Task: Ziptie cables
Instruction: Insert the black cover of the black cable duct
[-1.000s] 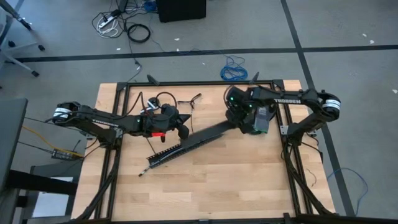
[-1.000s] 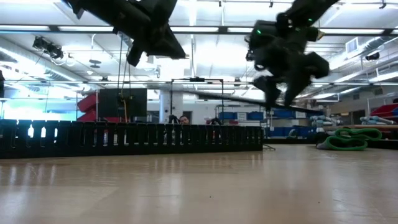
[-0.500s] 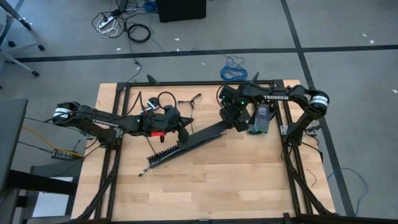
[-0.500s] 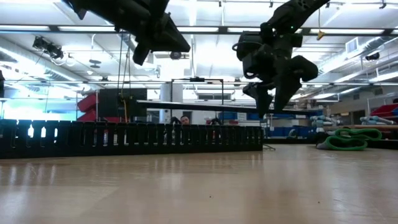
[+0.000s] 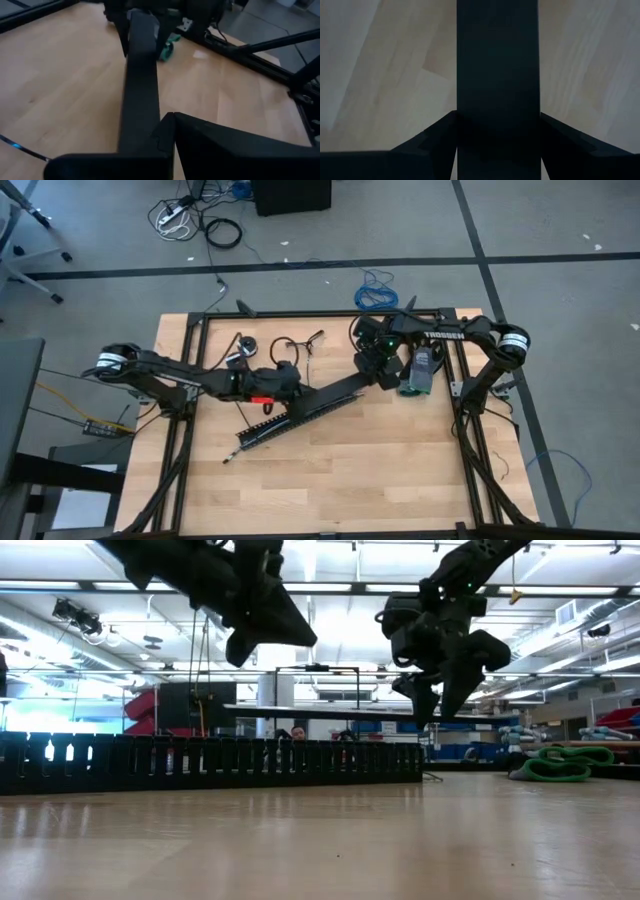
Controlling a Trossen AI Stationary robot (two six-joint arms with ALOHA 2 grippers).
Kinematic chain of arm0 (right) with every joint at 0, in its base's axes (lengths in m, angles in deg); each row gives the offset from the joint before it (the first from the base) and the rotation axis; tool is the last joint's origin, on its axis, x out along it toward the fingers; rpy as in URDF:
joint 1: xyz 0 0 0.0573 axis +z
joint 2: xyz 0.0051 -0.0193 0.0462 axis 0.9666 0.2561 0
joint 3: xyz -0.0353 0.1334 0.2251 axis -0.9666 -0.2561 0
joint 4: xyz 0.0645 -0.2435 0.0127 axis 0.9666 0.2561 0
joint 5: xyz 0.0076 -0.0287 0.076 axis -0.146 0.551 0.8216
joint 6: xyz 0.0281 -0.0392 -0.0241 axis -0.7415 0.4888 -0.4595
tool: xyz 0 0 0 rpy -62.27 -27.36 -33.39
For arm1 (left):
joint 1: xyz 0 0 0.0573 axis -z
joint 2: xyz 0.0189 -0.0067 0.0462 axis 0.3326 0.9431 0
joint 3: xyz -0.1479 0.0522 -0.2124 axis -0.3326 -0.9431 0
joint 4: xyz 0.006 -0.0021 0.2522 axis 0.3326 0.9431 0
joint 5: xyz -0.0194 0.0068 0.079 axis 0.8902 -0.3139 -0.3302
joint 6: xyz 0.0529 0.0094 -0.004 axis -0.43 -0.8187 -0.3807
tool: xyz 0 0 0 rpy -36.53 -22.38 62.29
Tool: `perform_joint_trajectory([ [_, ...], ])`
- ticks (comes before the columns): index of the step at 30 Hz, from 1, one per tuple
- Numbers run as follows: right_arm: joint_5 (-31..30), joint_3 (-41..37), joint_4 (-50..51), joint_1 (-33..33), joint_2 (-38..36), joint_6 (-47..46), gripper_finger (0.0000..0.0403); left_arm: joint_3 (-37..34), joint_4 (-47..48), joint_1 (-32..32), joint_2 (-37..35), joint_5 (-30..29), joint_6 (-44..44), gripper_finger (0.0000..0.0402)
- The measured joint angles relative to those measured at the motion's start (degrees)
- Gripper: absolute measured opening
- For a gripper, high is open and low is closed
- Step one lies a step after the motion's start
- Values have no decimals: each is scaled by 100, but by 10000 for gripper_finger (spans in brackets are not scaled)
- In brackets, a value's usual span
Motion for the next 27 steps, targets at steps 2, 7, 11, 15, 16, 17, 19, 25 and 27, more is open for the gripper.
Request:
perform_joint_trajectory([
  [2,-1,-2,1,-60,0,0,229,0,-42,0,84,4,0,0],
  [7,1,-36,-24,-179,0,85,229,0,-186,0,340,6,-24,0],
  [11,3,-215,-59,-222,0,174,229,0,-229,0,549,78,-22,0],
  [15,2,-292,-174,-225,0,182,229,0,-391,-4,614,107,-22,0],
  [16,-1,-298,-178,-227,0,191,229,0,-392,-4,616,106,-22,0],
  [17,-3,-299,-166,-227,0,206,229,0,-395,-4,616,107,-24,0],
  [19,-1,-299,-175,-229,0,223,229,0,-389,-4,616,105,-28,0],
  [25,-3,-332,-102,-227,-13,325,229,0,-348,-4,616,169,-28,0],
  [27,-12,-453,-126,-255,-96,362,229,0,-325,-4,616,209,-24,0],
])
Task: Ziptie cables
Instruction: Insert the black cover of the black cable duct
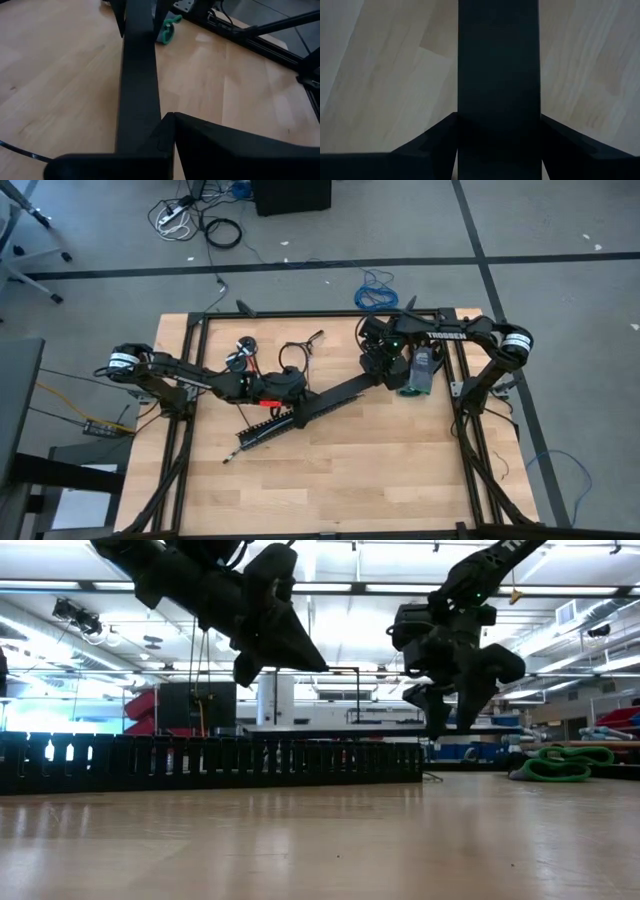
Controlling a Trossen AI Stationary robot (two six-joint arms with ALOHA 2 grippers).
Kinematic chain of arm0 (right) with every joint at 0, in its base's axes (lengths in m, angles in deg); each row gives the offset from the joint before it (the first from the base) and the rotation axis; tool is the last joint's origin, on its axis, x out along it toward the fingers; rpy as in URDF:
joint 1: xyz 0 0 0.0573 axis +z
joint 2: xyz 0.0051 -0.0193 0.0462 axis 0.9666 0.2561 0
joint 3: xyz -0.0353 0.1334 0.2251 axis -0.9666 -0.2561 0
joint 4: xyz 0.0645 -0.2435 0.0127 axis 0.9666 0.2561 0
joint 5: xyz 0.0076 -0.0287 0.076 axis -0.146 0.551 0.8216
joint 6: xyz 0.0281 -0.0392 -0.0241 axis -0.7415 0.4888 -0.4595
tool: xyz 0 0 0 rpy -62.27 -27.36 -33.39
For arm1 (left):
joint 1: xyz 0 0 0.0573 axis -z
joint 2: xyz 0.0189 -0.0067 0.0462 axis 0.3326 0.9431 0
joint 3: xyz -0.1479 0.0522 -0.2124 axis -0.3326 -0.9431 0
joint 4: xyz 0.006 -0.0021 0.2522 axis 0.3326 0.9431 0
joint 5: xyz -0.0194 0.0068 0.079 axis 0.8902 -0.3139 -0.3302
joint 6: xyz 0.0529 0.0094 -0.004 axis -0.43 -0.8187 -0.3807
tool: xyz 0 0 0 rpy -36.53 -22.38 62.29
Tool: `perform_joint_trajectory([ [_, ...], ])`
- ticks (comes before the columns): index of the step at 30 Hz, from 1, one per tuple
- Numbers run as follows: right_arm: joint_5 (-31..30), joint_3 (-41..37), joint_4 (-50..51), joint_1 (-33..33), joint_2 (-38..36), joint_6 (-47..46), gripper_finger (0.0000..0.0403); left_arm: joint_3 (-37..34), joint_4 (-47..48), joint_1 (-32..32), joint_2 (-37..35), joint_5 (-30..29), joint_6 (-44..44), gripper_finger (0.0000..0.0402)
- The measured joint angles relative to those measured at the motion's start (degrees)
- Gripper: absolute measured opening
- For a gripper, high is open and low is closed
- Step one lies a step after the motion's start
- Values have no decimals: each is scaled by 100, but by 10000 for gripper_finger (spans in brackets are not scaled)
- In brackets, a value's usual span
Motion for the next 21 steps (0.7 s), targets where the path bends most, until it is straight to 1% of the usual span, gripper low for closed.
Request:
perform_joint_trajectory([
  [4,-24,-161,-67,-12,-61,23,229,0,17,0,7,106,11,0],
  [14,-26,-165,-148,39,-70,14,229,0,19,0,20,129,22,0],
  [18,16,-165,-172,39,-91,-93,229,0,19,0,20,129,47,0],
  [21,75,-165,-172,26,-246,-232,229,0,21,0,20,128,133,0],
])
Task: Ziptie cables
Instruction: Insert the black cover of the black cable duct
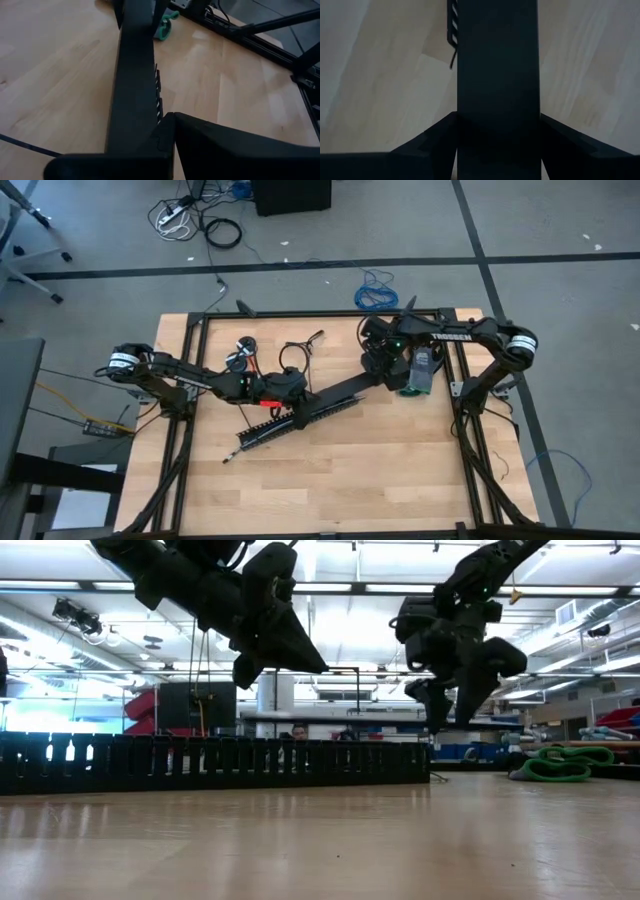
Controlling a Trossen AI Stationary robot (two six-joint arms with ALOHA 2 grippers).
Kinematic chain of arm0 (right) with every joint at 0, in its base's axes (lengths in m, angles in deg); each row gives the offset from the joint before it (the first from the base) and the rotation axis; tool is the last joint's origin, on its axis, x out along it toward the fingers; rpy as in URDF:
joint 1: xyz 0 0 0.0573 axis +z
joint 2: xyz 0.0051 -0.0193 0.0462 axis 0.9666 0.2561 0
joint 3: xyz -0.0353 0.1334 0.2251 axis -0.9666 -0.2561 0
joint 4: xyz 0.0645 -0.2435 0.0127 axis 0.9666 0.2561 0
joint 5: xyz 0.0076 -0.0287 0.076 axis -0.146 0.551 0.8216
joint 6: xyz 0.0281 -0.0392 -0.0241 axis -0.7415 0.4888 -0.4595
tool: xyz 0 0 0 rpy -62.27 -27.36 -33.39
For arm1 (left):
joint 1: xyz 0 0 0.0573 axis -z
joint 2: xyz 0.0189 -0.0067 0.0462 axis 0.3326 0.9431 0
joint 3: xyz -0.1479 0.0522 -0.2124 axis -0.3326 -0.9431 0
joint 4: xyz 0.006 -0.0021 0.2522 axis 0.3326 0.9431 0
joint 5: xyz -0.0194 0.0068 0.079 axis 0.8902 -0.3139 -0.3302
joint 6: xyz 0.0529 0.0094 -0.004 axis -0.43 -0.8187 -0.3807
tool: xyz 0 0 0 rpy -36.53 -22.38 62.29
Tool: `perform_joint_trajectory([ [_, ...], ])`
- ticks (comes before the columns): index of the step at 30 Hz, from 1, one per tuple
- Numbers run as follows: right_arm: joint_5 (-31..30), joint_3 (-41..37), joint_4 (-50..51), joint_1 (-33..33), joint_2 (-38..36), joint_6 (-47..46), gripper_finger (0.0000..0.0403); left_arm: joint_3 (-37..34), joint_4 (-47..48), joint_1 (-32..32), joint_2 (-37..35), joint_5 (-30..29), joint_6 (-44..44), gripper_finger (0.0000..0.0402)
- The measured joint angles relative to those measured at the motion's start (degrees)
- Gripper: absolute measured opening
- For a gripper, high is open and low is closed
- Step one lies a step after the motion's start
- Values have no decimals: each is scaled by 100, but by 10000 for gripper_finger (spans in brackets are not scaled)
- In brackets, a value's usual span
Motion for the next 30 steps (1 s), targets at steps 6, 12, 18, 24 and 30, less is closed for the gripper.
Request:
perform_joint_trajectory([
  [6,111,6,160,0,-246,-58,229,0,-37,0,0,0,5,0],
  [12,113,6,146,17,-233,-21,229,0,-98,0,0,0,5,0],
  [18,173,-97,102,38,-230,-24,229,0,-150,0,38,0,6,0],
  [24,180,-337,-4,151,-224,-97,229,0,-356,4,232,109,135,0],
  [30,81,-337,-158,175,-224,-107,229,0,-841,7,535,264,291,0],
])
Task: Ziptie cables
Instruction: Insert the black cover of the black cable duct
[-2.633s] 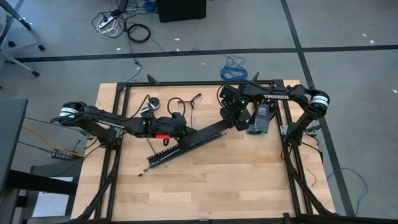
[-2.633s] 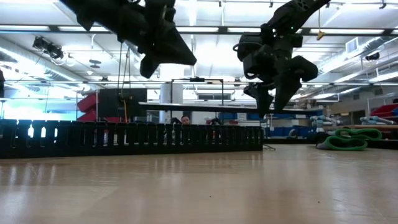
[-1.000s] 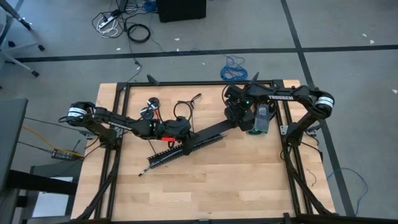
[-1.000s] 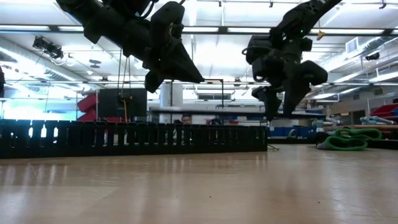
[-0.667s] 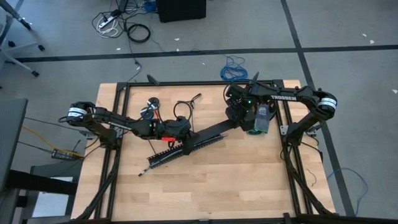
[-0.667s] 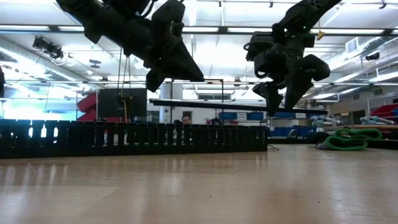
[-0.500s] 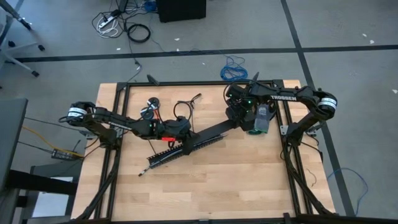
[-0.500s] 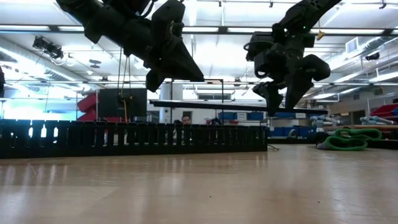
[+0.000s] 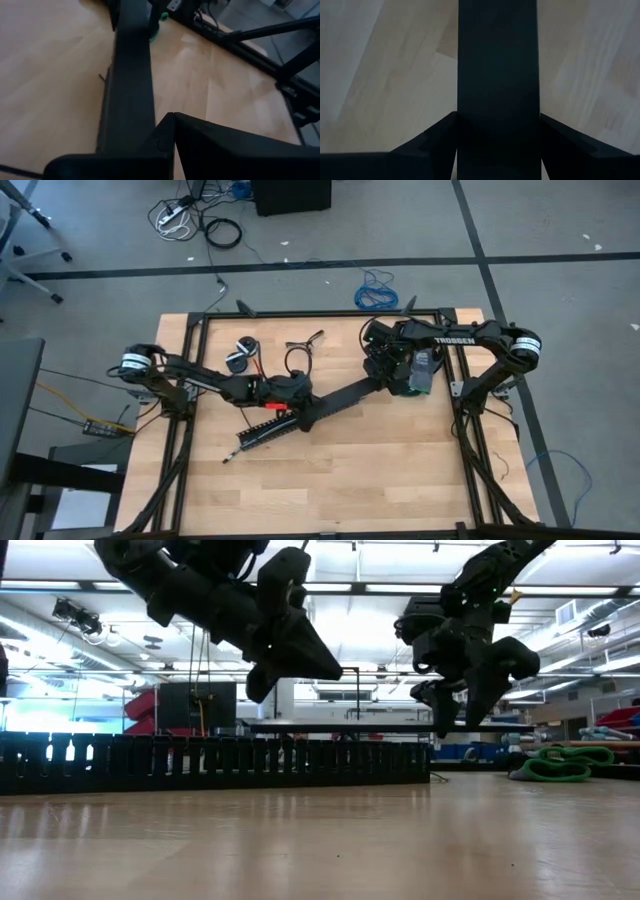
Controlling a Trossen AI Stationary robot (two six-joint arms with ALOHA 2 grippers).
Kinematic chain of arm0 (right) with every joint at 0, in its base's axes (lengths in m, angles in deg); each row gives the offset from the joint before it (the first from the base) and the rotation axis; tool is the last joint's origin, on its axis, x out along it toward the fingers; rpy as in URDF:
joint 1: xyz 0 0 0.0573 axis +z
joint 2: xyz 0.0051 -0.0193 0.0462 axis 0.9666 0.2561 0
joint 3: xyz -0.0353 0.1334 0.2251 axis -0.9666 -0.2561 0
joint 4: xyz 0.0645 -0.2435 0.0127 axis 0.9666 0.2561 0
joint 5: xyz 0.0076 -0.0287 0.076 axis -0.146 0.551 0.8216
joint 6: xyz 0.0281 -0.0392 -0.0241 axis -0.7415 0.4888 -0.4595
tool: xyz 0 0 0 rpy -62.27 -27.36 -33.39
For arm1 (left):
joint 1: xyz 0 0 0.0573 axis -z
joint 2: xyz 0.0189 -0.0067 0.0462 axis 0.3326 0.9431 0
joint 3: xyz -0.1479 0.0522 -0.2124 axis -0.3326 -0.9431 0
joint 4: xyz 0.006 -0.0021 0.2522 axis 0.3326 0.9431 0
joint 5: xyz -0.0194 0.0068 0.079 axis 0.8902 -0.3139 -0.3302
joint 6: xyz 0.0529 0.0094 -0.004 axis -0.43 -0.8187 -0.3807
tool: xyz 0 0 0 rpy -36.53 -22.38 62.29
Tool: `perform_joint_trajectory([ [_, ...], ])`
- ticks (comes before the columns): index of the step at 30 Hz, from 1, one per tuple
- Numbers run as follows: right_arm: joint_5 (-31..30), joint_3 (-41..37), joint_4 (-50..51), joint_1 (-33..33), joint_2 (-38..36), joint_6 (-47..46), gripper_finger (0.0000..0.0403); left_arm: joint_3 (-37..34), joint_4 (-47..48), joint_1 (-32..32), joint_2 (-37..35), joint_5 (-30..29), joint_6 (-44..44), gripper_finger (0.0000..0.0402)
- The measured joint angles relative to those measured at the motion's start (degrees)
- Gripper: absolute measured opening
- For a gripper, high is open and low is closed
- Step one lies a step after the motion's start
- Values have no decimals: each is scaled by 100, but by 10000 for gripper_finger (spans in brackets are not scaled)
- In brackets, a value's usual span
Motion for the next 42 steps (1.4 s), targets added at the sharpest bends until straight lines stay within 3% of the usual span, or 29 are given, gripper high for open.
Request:
perform_joint_trajectory([
  [27,-19,-7,95,-66,0,-305,229,-2,-160,2,130,77,31,0],
  [42,-8,-7,173,-66,4,-265,229,-2,-756,9,723,90,350,0],
])
